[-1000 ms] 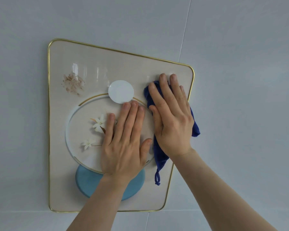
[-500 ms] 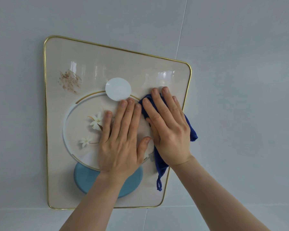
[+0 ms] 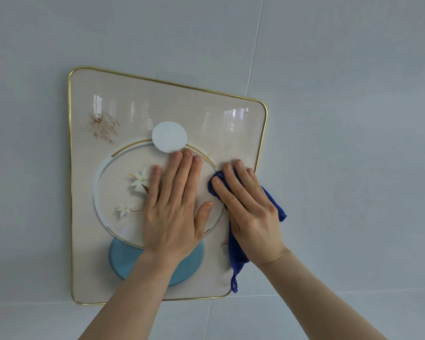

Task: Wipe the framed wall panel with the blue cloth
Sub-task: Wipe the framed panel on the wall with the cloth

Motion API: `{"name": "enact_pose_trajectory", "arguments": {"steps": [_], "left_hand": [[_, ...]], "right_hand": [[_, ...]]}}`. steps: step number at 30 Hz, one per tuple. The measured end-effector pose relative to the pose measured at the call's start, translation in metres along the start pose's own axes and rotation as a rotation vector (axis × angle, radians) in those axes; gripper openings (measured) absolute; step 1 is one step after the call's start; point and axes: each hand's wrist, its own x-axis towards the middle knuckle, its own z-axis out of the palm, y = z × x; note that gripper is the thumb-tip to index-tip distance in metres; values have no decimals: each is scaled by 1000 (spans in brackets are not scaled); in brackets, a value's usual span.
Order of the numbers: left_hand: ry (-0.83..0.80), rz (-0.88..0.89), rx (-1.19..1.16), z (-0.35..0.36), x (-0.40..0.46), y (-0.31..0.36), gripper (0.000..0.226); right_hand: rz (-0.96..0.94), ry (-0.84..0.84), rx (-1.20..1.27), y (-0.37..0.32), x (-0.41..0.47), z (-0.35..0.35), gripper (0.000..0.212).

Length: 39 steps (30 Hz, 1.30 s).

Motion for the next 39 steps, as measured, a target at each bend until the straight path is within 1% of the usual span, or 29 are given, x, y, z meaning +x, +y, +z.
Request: {"name": "enact_pose_trajectory", "arguments": {"steps": [2, 5, 7, 9, 11, 12, 13, 16, 17, 18, 19, 21, 23, 25, 29, 32, 34, 37, 39], "left_hand": [[-32, 9, -13, -7, 0, -1, 71], [-85, 16, -33, -19, 1, -1, 70], [-128, 14, -46, -27, 2, 0, 70], [-164, 6, -71, -34, 4, 1, 70], [-202, -6, -101, -41, 4, 3, 71], [-219, -9, -120, -45, 5, 3, 71], [-234, -10, -145, -48, 5, 3, 71], [-258, -19, -256, -57, 8, 0, 69], [-257, -23, -295, -61, 9, -1, 68], [-247, -23, -324, -66, 10, -4, 67], [-225, -14, -340, -70, 10, -7, 65], [-155, 11, -347, -80, 11, -17, 62], [-76, 2, -343, -89, 12, -33, 59], [-13, -63, -331, -98, 16, -54, 60], [20, -212, -256, -108, 24, -107, 63], [13, -260, -168, -107, 24, -142, 65], [12, -261, -118, -102, 24, -162, 67], [3, -209, -66, -89, 26, -183, 68], [12, -152, -61, -78, 28, -190, 68]], "right_hand": [[9, -36, -25, -3, -9, -7, 35], [-3, -133, -113, -9, -35, -25, 43], [-14, -201, -188, -16, -49, -39, 50], [-8, -229, -244, -23, -56, -51, 60], [73, -262, -256, -31, -58, -62, 51], [170, -259, -236, -34, -60, -67, 49], [306, -246, -193, -36, -61, -72, 49], [830, -158, 40, -43, -57, -85, 56], [969, -123, 90, -46, -51, -88, 58], [1063, -68, 134, -49, -42, -92, 57], [1117, -1, 172, -52, -32, -96, 55], [1162, 114, 240, -59, -5, -101, 49], [1174, 185, 333, -67, 25, -101, 46], [1145, 262, 422, -78, 59, -93, 43], [1011, 386, 508, -103, 123, -60, 42], [894, 411, 478, -121, 160, -32, 43], [777, 427, 455, -133, 181, -13, 43], [560, 461, 369, -146, 201, 18, 41], [450, 446, 302, -149, 204, 40, 41]]}}
